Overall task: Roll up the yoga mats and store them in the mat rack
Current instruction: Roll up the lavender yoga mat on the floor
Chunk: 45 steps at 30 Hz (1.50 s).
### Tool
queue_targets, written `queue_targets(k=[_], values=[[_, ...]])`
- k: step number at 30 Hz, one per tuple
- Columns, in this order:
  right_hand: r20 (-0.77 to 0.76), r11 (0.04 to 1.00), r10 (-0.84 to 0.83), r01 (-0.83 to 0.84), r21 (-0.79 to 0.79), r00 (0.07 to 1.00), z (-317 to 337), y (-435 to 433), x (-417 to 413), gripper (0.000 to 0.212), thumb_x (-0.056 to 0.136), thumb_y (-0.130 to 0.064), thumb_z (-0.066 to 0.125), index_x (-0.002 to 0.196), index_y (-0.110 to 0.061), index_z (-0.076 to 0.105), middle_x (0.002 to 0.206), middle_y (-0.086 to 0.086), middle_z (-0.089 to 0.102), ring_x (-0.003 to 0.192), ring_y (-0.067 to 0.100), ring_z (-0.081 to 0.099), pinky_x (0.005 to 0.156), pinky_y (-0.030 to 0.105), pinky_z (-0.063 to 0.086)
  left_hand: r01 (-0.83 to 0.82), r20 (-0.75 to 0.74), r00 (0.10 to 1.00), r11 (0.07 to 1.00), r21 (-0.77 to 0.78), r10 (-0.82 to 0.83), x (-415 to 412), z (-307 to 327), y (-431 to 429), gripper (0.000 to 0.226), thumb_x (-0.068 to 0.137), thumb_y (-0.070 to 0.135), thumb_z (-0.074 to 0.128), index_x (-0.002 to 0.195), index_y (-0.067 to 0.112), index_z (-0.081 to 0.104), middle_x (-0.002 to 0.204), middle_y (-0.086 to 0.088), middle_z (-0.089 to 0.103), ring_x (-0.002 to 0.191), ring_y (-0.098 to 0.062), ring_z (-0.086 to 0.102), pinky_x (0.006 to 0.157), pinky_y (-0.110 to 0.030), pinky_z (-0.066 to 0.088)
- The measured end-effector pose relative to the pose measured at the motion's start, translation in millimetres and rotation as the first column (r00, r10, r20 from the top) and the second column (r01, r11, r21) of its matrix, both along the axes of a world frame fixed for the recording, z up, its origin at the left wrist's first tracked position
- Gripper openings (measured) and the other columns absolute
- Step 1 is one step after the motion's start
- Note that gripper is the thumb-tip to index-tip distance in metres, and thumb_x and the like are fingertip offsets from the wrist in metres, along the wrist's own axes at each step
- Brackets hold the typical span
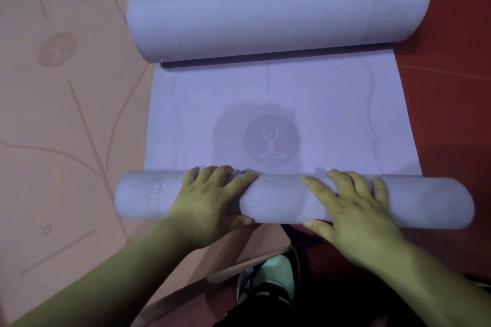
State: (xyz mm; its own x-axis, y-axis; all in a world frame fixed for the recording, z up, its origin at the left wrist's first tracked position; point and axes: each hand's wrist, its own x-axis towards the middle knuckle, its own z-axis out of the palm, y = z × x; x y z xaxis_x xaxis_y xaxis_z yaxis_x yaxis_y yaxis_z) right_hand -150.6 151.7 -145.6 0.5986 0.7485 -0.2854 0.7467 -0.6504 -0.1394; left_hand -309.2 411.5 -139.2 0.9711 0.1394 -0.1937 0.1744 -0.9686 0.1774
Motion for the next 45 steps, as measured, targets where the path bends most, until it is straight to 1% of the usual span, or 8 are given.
queue_targets(k=[3,6,14,17,20,25,31,45], values=[[0.002,1.000,0.013,-0.013,-0.020,1.000,-1.9,1.3,3.3,0.078,0.075,-0.075,0.040,0.145,-0.041,0.044,0.135,0.009,0.054,0.122,0.036,0.052,0.101,0.061,0.026,-0.009,0.028,1.000,1.000,0.027,0.008,-6.4,0.9,-5.2,0.089,0.077,0.076,0.063,0.154,0.039,0.039,0.137,-0.008,0.053,0.122,-0.033,0.052,0.101,-0.060,0.041],[0.008,1.000,0.016,-0.016,-0.014,1.000,-2.9,1.6,5.7,0.079,0.075,-0.075,0.040,0.146,-0.041,0.044,0.134,0.009,0.054,0.121,0.036,0.052,0.099,0.063,0.032,-0.028,0.051,0.998,1.000,0.011,0.028,-10.3,-1.7,-6.6,0.084,0.076,0.071,0.067,0.151,0.039,0.044,0.137,-0.006,0.054,0.121,-0.033,0.053,0.102,-0.058,0.040],[0.031,0.998,-0.022,0.020,0.060,0.999,-2.7,0.6,-5.8,0.077,0.077,-0.071,0.043,0.148,-0.041,0.043,0.143,0.012,0.051,0.130,0.040,0.048,0.106,0.067,0.026,-0.043,0.003,0.999,0.998,-0.052,0.043,-0.7,-0.4,4.7,0.084,0.076,0.078,0.057,0.152,0.047,0.036,0.133,0.003,0.053,0.119,-0.025,0.052,0.101,-0.050,0.042],[0.019,0.999,-0.020,0.019,0.048,1.000,-4.4,2.0,-1.1,0.075,0.078,-0.071,0.042,0.147,-0.043,0.042,0.143,0.010,0.051,0.130,0.037,0.047,0.107,0.064,0.024,-0.042,-0.001,0.999,0.998,-0.038,0.042,1.4,1.7,4.5,0.084,0.078,0.078,0.055,0.153,0.045,0.035,0.136,0.000,0.052,0.122,-0.027,0.050,0.103,-0.055,0.041],[0.020,1.000,-0.007,0.007,0.025,1.000,-4.4,2.7,4.4,0.074,0.080,-0.073,0.041,0.148,-0.043,0.041,0.143,0.008,0.050,0.131,0.036,0.047,0.107,0.060,0.021,-0.055,0.049,0.997,0.998,0.002,0.055,-2.4,4.4,-1.0,0.080,0.080,0.071,0.058,0.151,0.039,0.042,0.139,-0.008,0.052,0.125,-0.034,0.051,0.102,-0.061,0.040],[0.023,1.000,-0.004,0.003,0.019,1.000,-1.8,4.8,7.3,0.074,0.081,-0.073,0.041,0.149,-0.043,0.041,0.144,0.008,0.050,0.132,0.035,0.046,0.108,0.060,0.023,-0.082,0.132,0.988,0.996,0.042,0.076,-9.9,-0.1,-7.2,0.069,0.083,0.059,0.066,0.146,0.032,0.055,0.133,-0.011,0.058,0.117,-0.039,0.055,0.100,-0.056,0.042],[0.095,0.980,-0.127,0.111,0.163,0.987,3.8,2.0,-10.4,0.071,0.074,-0.066,0.052,0.136,-0.033,0.062,0.134,0.013,0.053,0.124,0.041,0.049,0.107,0.069,0.029,-0.067,0.054,0.996,0.997,0.029,0.065,-3.7,4.2,2.2,0.072,0.083,0.066,0.058,0.149,0.037,0.048,0.135,-0.004,0.055,0.119,-0.032,0.052,0.099,-0.051,0.042],[0.109,0.980,-0.123,0.103,0.172,0.986,-1.5,6.8,1.4,0.069,0.076,-0.067,0.049,0.136,-0.034,0.063,0.132,0.010,0.055,0.124,0.038,0.051,0.106,0.069,0.030,-0.178,0.185,0.971,0.976,0.129,0.152,-18.5,-9.5,-12.8,0.061,0.084,0.055,0.068,0.140,0.032,0.061,0.136,-0.012,0.062,0.124,-0.039,0.058,0.101,-0.064,0.039]])
